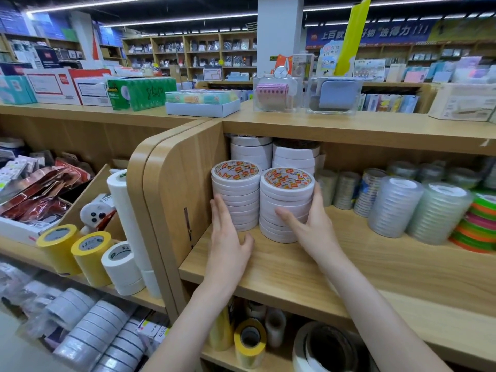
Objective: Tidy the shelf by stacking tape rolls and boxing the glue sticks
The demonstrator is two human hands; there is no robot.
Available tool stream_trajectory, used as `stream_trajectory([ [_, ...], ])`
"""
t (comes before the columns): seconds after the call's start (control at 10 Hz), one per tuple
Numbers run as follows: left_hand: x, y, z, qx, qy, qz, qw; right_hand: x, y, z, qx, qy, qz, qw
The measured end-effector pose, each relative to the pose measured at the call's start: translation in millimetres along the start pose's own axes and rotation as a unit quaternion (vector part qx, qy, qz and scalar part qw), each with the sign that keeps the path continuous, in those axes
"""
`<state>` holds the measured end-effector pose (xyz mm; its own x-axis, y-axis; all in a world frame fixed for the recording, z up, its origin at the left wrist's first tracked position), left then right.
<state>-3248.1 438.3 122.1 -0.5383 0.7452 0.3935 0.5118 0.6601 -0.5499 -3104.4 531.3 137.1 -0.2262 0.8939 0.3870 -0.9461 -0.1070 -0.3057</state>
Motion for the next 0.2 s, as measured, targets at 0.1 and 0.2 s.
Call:
stream_trajectory([
  [0.1,-3,0,1,-0.014,-0.009,0.009,1.0,-4,1,-3,-0.019,0.003,0.027,0.999],
  [0.2,-13,-9,0,-0.036,0.011,-0.028,0.999,-9,-2,-9,-0.071,-0.009,0.043,0.996],
])
Point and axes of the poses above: each hand's wrist, its own x-axis towards the middle knuckle, its own y-axis out of the palm, z = x × y, the point moved 7 cm from there along x, towards the middle knuckle, and after that the axes turned 4 degrees about -z, right-handed, at the moved point
